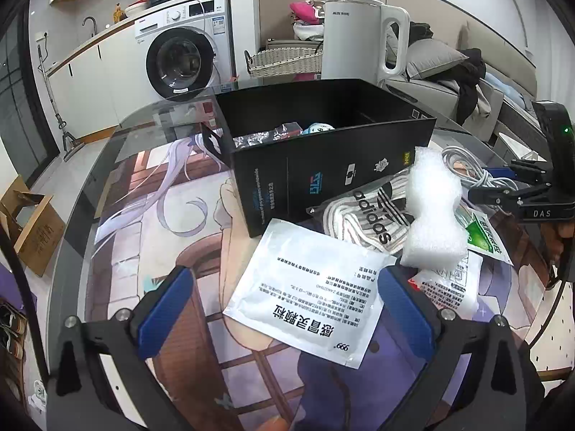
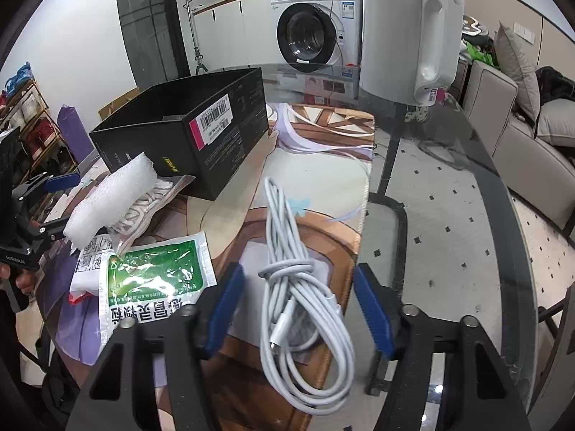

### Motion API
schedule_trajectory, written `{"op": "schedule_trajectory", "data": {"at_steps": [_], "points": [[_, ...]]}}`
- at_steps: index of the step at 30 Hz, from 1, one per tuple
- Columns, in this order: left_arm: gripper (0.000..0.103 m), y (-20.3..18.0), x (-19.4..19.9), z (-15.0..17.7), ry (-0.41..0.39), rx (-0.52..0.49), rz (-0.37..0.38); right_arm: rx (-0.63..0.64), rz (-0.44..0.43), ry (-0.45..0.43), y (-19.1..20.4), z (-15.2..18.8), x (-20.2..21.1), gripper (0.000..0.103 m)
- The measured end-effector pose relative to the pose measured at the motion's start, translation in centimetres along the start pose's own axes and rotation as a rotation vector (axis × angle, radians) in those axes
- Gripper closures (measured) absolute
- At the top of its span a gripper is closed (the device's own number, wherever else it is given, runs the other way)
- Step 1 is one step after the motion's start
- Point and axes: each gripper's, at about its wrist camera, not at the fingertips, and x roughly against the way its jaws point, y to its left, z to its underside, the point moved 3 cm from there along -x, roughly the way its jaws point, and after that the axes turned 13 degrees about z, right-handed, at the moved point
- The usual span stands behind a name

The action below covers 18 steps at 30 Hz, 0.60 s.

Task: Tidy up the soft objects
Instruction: 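Reach the right gripper to the white cable coil and close on it, then grasp the white medicine sachet with the left gripper while the right holds the cable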

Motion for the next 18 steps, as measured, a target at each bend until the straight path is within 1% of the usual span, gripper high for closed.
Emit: {"op": "schedule_trajectory", "data": {"at_steps": [2,3,4,5,10,12,13,14,16,18], "points": [[0.0,0.0,-0.1,0.1,0.006,-0.001,0.001,0.009,0.01,-0.006,0.0,0.0,0.2,0.047],[0.0,0.0,-0.1,0.1,0.008,-0.003,0.002,0.014,0.019,-0.013,0.1,0.0,0.3,0.054],[0.0,-0.1,-0.1,0.1,0.01,-0.006,0.006,0.022,0.025,-0.018,0.2,0.0,0.4,0.056],[0.0,-0.2,-0.1,0.2,0.012,-0.009,0.012,0.026,0.02,-0.022,0.3,0.0,0.6,0.062],[0.0,-0.6,-0.3,0.2,0.03,-0.027,0.02,0.044,0.029,-0.029,0.8,0.0,0.8,0.064],[0.0,-0.7,-0.4,0.2,0.034,-0.033,0.013,0.048,0.031,-0.034,0.9,0.0,1.0,0.064],[0.0,-0.8,-0.5,0.2,0.035,-0.034,0.005,0.048,0.031,-0.038,0.9,-0.1,1.1,0.065],[0.0,-0.8,-0.5,0.2,0.038,-0.033,0.001,0.045,0.03,-0.044,0.9,0.0,1.3,0.068],[0.0,-0.8,-0.6,0.2,0.041,-0.031,-0.003,0.04,0.006,-0.051,0.9,-0.1,1.7,0.068],[0.0,-0.7,-0.7,0.1,0.046,-0.031,-0.001,0.053,0.004,-0.064,1.2,-0.2,2.0,0.069]]}}
